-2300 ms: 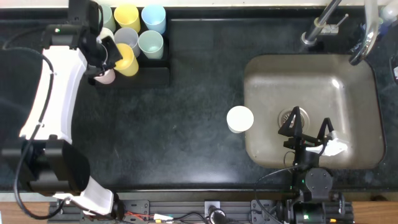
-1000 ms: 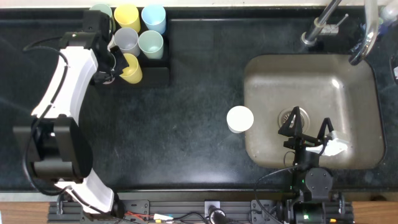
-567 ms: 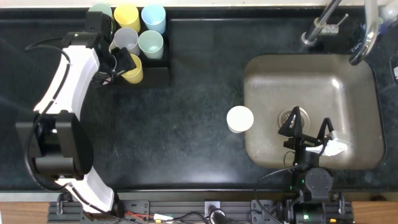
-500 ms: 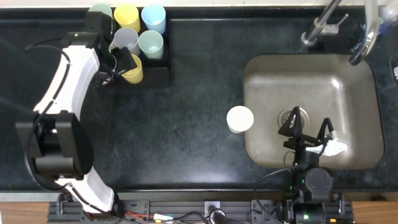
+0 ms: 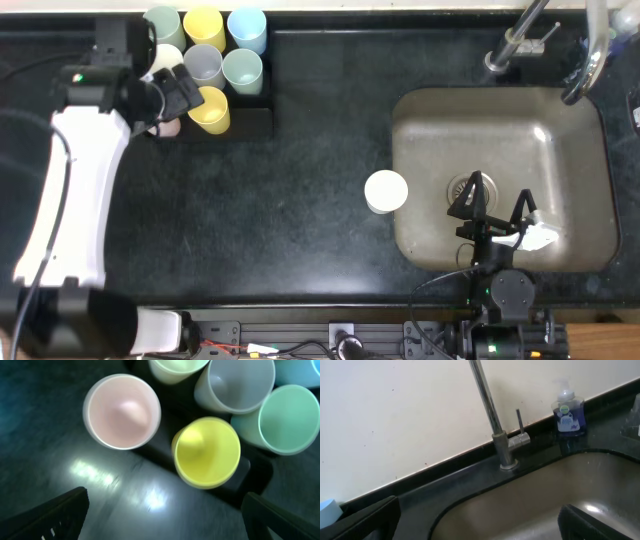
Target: Store Cups
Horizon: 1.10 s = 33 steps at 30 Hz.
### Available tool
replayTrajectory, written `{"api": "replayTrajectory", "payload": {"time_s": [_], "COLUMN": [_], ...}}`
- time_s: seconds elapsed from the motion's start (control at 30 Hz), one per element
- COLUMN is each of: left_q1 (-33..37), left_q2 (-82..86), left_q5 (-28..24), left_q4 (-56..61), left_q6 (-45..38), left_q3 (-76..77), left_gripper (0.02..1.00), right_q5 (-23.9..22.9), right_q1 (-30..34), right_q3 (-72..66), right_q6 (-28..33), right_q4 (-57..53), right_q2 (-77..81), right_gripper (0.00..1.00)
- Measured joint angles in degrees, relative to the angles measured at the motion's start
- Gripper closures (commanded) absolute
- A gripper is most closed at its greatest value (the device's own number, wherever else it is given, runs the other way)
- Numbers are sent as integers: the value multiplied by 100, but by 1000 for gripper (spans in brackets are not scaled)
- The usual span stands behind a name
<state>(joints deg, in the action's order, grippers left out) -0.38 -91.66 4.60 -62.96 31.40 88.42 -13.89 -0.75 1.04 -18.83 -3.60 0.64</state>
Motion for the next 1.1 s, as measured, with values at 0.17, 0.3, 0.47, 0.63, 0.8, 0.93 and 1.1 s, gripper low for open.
{"api": "replayTrajectory", "payload": {"time_s": [0.17,0.3,0.47,0.63,0.8,0.93,1.1], "left_q1": [0,0,0,2,0,0,0], "left_q2": [1097,3034,6057,8172,9012,9031,9077], "left_q5": [260,686,1003,903,240,13,-127], "left_q4": [-953,-1204,-1062,1722,6356,8218,7313], "left_q6": [2,0,2,-321,-2159,-3191,-3692], "left_q3": [-136,-848,-3062,-5521,-7335,-8148,-8732], "left_gripper": [18,18,20,18,18,18,18], "right_q5": [-2,0,0,-2,-2,-4,-2], "right_q1": [2,0,0,0,0,0,2], "right_q3": [0,0,0,0,0,0,0], "right_q6": [-2,0,2,0,-2,0,2], "right_q4": [0,7,7,4,4,4,7], "right_q2": [0,-2,-2,0,0,-2,0], "right_gripper": [5,3,3,3,3,3,3]}}
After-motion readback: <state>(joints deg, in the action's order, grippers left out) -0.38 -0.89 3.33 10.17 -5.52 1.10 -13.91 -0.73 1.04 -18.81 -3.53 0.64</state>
